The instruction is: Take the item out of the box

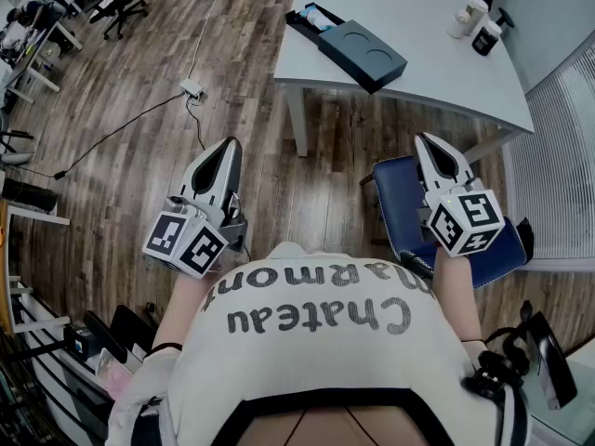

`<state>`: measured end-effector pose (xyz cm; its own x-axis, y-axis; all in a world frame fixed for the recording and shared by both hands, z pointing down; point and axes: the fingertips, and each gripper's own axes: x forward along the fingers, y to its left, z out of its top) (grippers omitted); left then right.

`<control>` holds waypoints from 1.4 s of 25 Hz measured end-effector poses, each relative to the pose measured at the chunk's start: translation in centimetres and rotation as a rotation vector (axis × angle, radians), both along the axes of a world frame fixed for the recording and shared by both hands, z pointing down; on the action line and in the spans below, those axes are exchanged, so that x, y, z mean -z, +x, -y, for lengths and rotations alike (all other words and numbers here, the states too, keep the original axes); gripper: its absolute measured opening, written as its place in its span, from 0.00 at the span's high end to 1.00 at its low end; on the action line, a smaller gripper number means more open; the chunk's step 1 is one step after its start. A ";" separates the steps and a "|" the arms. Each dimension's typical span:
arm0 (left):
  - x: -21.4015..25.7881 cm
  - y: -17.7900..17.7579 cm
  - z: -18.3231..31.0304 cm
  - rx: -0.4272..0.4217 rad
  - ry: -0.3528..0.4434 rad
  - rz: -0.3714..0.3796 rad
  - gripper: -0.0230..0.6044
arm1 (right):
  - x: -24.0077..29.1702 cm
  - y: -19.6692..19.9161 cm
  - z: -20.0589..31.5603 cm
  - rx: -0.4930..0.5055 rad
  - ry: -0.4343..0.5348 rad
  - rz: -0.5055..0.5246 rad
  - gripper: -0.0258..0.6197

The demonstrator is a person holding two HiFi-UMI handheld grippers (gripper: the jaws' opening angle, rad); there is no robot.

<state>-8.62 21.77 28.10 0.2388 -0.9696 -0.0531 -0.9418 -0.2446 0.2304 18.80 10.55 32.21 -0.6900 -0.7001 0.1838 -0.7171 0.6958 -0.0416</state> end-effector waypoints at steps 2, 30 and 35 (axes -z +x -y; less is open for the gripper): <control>-0.1 -0.3 -0.1 0.005 -0.002 -0.007 0.97 | -0.1 -0.2 -0.1 0.003 -0.001 -0.004 0.96; -3.1 -4.0 8.0 -0.040 -0.098 -0.058 0.97 | -4.2 -5.1 6.5 0.007 -0.184 -0.007 0.96; -1.6 -5.6 13.3 -0.092 -0.083 -0.064 0.97 | -3.8 -7.1 9.6 -0.017 -0.209 -0.009 0.96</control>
